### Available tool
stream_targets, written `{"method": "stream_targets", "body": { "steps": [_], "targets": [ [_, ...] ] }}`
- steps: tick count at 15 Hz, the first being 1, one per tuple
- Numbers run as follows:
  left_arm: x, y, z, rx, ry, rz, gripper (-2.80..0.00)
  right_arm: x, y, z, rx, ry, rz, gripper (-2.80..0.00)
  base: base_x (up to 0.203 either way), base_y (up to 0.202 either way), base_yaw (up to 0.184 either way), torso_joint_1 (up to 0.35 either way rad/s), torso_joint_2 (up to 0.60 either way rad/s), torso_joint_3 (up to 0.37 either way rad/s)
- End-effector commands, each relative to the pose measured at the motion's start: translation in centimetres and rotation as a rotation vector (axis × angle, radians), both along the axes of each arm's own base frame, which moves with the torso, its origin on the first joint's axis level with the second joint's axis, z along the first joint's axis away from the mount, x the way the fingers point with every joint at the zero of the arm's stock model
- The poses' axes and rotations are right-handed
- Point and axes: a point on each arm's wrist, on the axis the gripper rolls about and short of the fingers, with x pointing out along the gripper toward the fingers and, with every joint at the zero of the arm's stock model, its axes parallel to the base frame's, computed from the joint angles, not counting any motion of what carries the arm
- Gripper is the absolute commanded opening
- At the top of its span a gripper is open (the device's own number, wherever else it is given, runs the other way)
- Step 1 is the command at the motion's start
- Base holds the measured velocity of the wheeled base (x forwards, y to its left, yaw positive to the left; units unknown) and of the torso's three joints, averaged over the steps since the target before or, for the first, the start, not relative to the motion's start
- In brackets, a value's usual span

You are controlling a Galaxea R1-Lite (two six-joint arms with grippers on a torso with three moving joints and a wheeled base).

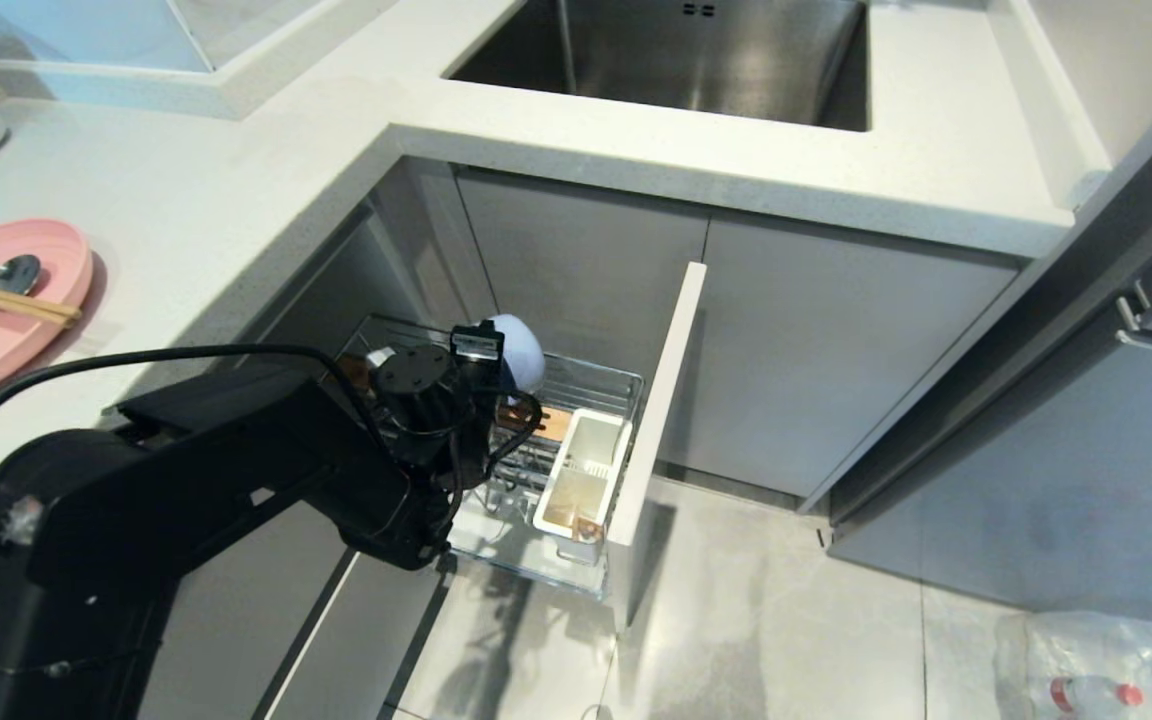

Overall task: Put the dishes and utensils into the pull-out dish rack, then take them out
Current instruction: Pick up the bowl and place it in the cupboard

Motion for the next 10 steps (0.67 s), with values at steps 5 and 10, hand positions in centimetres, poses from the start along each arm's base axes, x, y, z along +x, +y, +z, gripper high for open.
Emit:
{"method": "stream_targets", "body": {
  "steps": [5, 10],
  "targets": [
    [-0.52, 0.15, 1.67, -0.023, -0.044, 0.002, -2.80, 0.01, 0.00, 0.01, 0.000, 0.001, 0.000, -2.80, 0.000, 0.000, 0.000, 0.000, 0.00, 0.000],
    [-0.41, 0.25, 1.75, -0.108, -0.047, -0.019, -2.80, 0.01, 0.00, 0.01, 0.000, 0.001, 0.000, -2.80, 0.000, 0.000, 0.000, 0.000, 0.00, 0.000]
  ]
}}
